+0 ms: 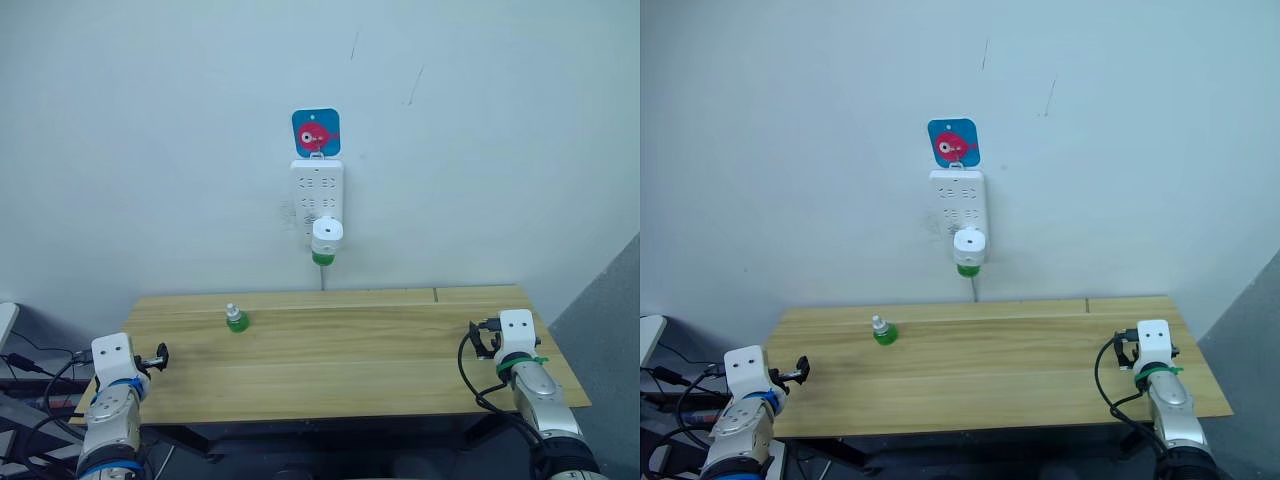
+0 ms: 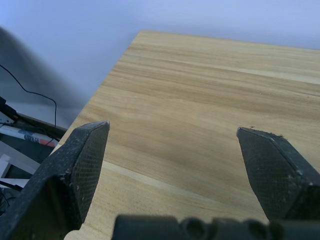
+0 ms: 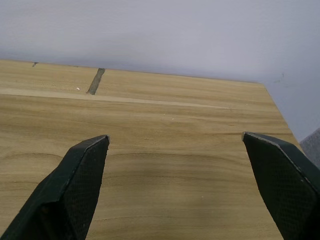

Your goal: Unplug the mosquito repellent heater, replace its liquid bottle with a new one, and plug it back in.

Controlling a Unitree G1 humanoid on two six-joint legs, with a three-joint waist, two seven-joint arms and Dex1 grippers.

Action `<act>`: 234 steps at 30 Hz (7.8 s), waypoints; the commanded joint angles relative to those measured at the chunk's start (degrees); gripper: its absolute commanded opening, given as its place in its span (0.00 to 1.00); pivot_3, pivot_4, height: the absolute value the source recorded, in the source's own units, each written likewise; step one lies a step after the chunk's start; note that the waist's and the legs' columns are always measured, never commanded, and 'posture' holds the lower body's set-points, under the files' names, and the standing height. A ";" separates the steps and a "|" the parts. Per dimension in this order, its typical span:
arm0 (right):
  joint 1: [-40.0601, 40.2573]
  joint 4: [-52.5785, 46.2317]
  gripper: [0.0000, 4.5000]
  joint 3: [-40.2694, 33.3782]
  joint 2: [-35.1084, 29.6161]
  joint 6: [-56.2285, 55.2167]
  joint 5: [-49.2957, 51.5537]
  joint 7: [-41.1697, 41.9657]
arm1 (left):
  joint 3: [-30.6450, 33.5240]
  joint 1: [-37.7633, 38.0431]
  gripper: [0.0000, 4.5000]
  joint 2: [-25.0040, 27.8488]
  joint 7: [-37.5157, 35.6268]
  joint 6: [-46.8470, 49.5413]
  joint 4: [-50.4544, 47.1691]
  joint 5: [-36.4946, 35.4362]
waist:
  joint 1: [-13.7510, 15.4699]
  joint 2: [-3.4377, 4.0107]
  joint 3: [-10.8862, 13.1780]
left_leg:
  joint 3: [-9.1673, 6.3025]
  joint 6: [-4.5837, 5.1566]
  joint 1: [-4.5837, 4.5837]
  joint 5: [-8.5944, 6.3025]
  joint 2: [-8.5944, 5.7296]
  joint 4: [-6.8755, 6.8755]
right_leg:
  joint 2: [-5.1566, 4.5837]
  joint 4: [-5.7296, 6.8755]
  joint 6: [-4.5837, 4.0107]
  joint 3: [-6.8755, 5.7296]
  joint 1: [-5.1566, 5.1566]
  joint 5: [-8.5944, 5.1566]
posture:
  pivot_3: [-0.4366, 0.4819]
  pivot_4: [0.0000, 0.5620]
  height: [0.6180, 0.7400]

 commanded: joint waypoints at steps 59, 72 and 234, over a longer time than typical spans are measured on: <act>-31.43 -56.43 0.99 9.56 -2.54 53.17 27.33 19.63 | -10.98 -17.80 1.00 13.03 -34.07 34.50 -52.45 -22.47 | 1.16 -0.10 6.77 | 0.01 -0.16 -1.33 0.12 0.13 -0.11 | 0.09 -0.02 -0.09 0.11 -1.11 0.11 | 0.38 0.29 1.00; -32.01 -56.95 1.00 10.43 -1.86 53.03 27.44 18.72 | -12.62 -22.91 0.73 11.61 -38.64 31.78 -46.99 -19.25 | 0.10 -0.16 7.73 | 0.08 -0.16 -1.34 0.13 0.12 -0.05 | 0.06 0.00 -0.08 0.13 -1.13 0.12 | 0.37 0.31 1.00; -21.52 -51.96 0.66 -4.10 1.20 44.13 109.63 -43.67 | -32.90 -14.37 0.50 -21.37 -24.49 13.60 -62.37 -4.17 | -2.87 -0.33 11.66 | 1.40 0.29 -3.05 1.00 0.24 0.91 | -0.10 0.87 -0.05 0.40 -2.86 1.18 | 0.29 0.38 1.00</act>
